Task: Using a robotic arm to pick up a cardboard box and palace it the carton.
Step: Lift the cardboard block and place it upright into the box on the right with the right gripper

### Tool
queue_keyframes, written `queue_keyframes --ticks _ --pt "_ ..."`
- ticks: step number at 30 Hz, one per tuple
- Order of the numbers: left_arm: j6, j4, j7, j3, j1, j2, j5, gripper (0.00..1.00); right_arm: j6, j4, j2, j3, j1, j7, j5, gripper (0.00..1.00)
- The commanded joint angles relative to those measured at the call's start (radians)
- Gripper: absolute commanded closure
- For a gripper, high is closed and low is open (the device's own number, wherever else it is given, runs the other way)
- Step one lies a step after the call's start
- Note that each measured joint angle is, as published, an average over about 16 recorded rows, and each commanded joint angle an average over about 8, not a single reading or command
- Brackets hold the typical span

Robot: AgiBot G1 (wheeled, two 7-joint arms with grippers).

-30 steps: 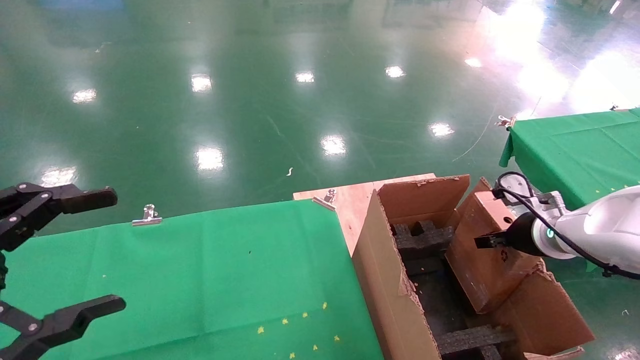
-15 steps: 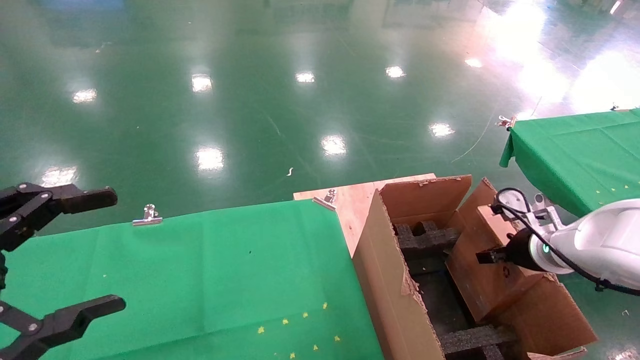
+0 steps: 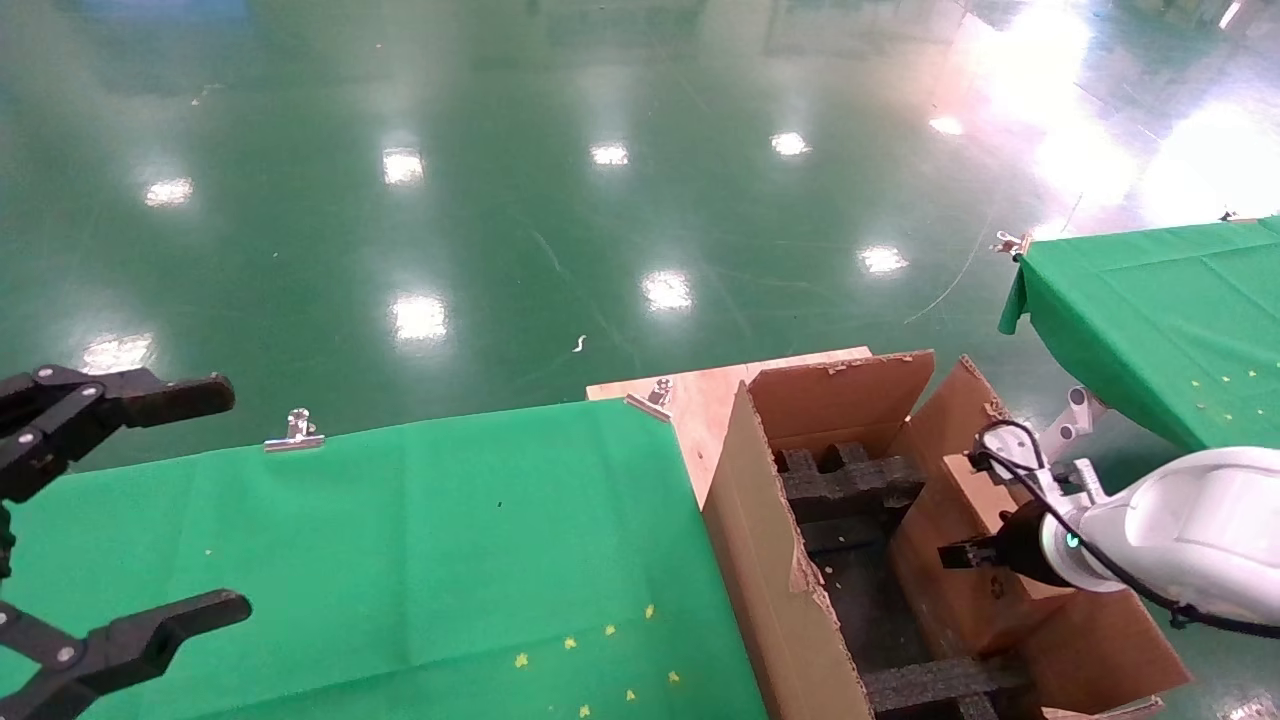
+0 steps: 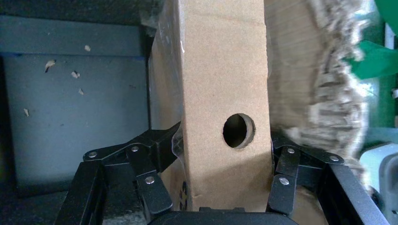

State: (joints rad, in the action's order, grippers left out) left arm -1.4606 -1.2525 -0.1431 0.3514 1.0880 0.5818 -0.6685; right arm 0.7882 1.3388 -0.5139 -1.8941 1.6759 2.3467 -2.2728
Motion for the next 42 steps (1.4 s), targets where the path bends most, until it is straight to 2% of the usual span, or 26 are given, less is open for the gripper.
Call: queue_keyframes --ticks 1,10,19,20,27,28,42 --pt "0.0 0.0 0.0 0.0 0.0 0.0 0.0 0.0 -0.007 -0.002 -0.006 -0.003 -0.014 0.01 -0.002 1.0" --pt "0.0 0.0 0.0 0.0 0.0 0.0 0.0 0.0 -0.058 -0.078 -0.058 -0.019 -0.079 0.006 0.033 1.0" --pt "0.0 0.0 0.0 0.0 0.0 0.0 0.0 0.0 -0.123 -0.188 -0.108 -0.032 -0.12 -0.069 0.095 1.0" --pt "0.0 0.0 0.0 0.0 0.0 0.0 0.0 0.0 -0.128 -0.195 -0.11 -0.033 -0.122 -0.076 0.1 0.95" --pt "0.0 0.0 0.0 0.0 0.0 0.0 0.0 0.0 -0.156 -0.23 -0.118 -0.036 -0.129 -0.117 0.134 0.08" --pt "0.0 0.0 0.0 0.0 0.0 0.0 0.0 0.0 -0.158 -0.232 -0.119 -0.036 -0.13 -0.12 0.137 0.0" --pt "0.0 0.0 0.0 0.0 0.0 0.0 0.0 0.0 -0.146 -0.201 -0.107 -0.032 -0.108 -0.112 0.112 0.0"
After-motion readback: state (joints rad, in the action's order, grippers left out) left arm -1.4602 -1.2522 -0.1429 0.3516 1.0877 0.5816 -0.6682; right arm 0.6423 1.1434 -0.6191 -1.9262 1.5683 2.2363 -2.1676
